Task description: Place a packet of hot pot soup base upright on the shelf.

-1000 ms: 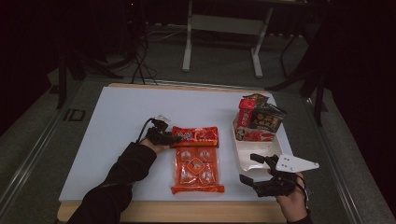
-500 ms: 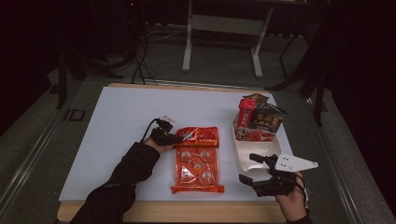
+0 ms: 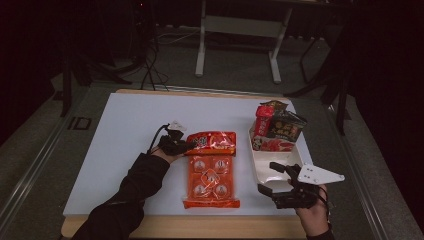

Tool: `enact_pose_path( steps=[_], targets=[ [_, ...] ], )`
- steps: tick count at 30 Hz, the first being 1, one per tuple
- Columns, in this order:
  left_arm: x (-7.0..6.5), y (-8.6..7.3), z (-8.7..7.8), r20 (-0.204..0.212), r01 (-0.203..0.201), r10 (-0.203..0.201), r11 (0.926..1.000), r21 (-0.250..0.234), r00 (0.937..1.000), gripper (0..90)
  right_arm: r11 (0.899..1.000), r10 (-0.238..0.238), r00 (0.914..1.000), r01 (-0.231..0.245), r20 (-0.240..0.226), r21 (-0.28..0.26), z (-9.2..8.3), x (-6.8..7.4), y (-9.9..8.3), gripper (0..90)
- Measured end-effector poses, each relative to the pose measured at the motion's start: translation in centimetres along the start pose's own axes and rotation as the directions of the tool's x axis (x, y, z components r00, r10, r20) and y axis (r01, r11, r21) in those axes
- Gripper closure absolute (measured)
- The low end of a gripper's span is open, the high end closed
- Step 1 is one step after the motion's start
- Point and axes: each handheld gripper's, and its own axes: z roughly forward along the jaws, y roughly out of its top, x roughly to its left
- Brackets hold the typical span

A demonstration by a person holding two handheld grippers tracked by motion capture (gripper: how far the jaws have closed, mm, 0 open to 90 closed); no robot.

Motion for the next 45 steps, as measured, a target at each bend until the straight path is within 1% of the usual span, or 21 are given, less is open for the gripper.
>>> enact_pose_path(
  steps=[1, 3, 7, 9, 12, 13, 15, 18, 20, 21, 23, 24, 26, 27, 29, 31, 33, 37, 39, 41, 45],
  targets=[
    [-0.5, 0.4, -0.8, 0.004, -0.021, 0.021, 0.9995, -0.022, 0.9998, 89.7, 1.0, -0.003, 1.0, 0.003, 0.005, -0.003, -0.1, 0.0, 0.1, 16.3],
    [-1.0, 0.7, -1.5, 0.007, -0.031, 0.031, 0.9989, -0.034, 0.9995, 89.7, 1.0, -0.003, 1.0, 0.004, 0.002, -0.015, -0.2, 0.1, 0.4, 15.9],
    [-2.0, 1.1, -2.9, 0.013, -0.061, 0.062, 0.9954, -0.074, 0.998, 89.7, 1.0, -0.018, 0.9995, 0.018, 0.025, 0.003, -0.2, 0.0, 0.6, 14.0],
    [-2.4, 1.3, -3.5, 0.011, -0.063, 0.064, 0.9943, -0.086, 0.9979, 89.7, 1.0, -0.026, 0.999, 0.026, 0.036, 0.001, -0.3, 0.0, 0.7, 13.4],
    [-3.2, 1.5, -4.3, 0.016, -0.084, 0.087, 0.9902, -0.111, 0.9961, 89.7, 1.0, -0.01, 0.9982, 0.009, 0.059, 0.003, -0.6, 0.0, 1.0, 14.0],
    [-3.5, 1.5, -4.5, 0.026, -0.082, 0.085, 0.9888, -0.125, 0.996, 89.7, 1.0, -0.001, 0.9984, 0.0, 0.057, 0.008, -0.6, -0.1, 1.1, 14.7],
    [-3.8, 1.5, -4.7, 0.015, -0.081, 0.084, 0.9886, -0.127, 0.9964, 89.7, 1.0, 0.019, 0.9987, -0.019, 0.048, 0.008, -0.7, -0.2, 1.4, 15.1],
    [-4.2, 1.6, -5.0, 0.014, -0.086, 0.088, 0.9877, -0.131, 0.996, 89.8, 1.0, 0.002, 0.9985, -0.002, 0.055, -0.001, -0.6, -0.2, 2.1, 13.1],
    [-4.3, 1.6, -5.2, 0.02, -0.088, 0.092, 0.9862, -0.14, 0.9956, 89.8, 1.0, 0.008, 0.9973, -0.007, 0.072, -0.003, -0.4, -0.2, 2.4, 10.7],
    [-4.4, 1.6, -5.3, 0.023, -0.087, 0.091, 0.9862, -0.14, 0.9956, 89.8, 1.0, 0.007, 0.9978, -0.007, 0.067, -0.002, -0.3, -0.2, 2.5, 10.7],
    [-4.6, 1.5, -5.6, 0.033, -0.091, 0.098, 0.983, -0.159, 0.9947, 89.8, 1.0, -0.002, 0.9952, 0.004, 0.098, -0.015, -0.1, 0.0, 2.6, 10.6],
    [-4.7, 1.5, -5.7, 0.036, -0.097, 0.104, 0.9811, -0.167, 0.9939, 89.8, 1.0, 0.013, 0.9978, -0.012, 0.066, -0.018, 0.1, -0.1, 2.6, 10.3],
    [-5.1, 1.5, -6.0, 0.035, -0.107, 0.115, 0.978, -0.179, 0.9927, 89.8, 1.0, 0.024, 0.9952, -0.023, 0.095, -0.014, 0.3, -0.2, 2.6, 10.3],
    [-5.4, 1.5, -6.2, 0.045, -0.118, 0.129, 0.9741, -0.193, 0.9907, 89.8, 1.0, 0.029, 0.9966, -0.029, 0.077, -0.007, 0.5, -0.3, 2.5, 10.3],
    [-5.9, 1.6, -6.7, 0.054, -0.135, 0.149, 0.9684, -0.209, 0.9873, 89.8, 0.999, 0.041, 0.9961, -0.041, 0.079, 0.003, 0.7, -0.4, 2.4, 10.3],
    [-6.4, 1.6, -7.2, 0.069, -0.167, 0.188, 0.9585, -0.231, 0.9798, 89.9, 0.999, 0.034, 0.9957, -0.035, 0.086, 0.003, 0.8, -0.4, 2.4, 10.3],
    [-7.0, 1.8, -7.7, 0.081, -0.181, 0.206, 0.9529, -0.243, 0.9753, 89.9, 0.999, 0.047, 0.9971, -0.047, 0.061, 0.0, 0.9, -0.6, 2.5, 10.3],
    [-8.2, 1.9, -8.3, 0.09, -0.207, 0.238, 0.9413, -0.267, 0.9671, 89.9, 0.999, 0.038, 0.9963, -0.038, 0.078, 0.004, 1.2, -0.7, 2.7, 10.4],
    [-8.8, 2.0, -8.7, 0.109, -0.217, 0.255, 0.9355, -0.279, 0.9607, 89.8, 0.999, 0.04, 0.996, -0.041, 0.08, 0.014, 1.5, -0.8, 2.7, 10.8],
    [-9.3, 2.0, -8.9, 0.115, -0.233, 0.274, 0.9302, -0.284, 0.9548, 89.8, 0.999, 0.043, 0.9946, -0.046, 0.094, 0.023, 1.7, -0.9, 2.6, 13.1],
    [-9.9, 2.1, -9.1, 0.139, -0.239, 0.29, 0.9229, -0.302, 0.9468, 89.9, 0.998, 0.059, 0.9937, -0.062, 0.095, 0.025, 2.1, -1.1, 2.6, 14.0]
  ],
)
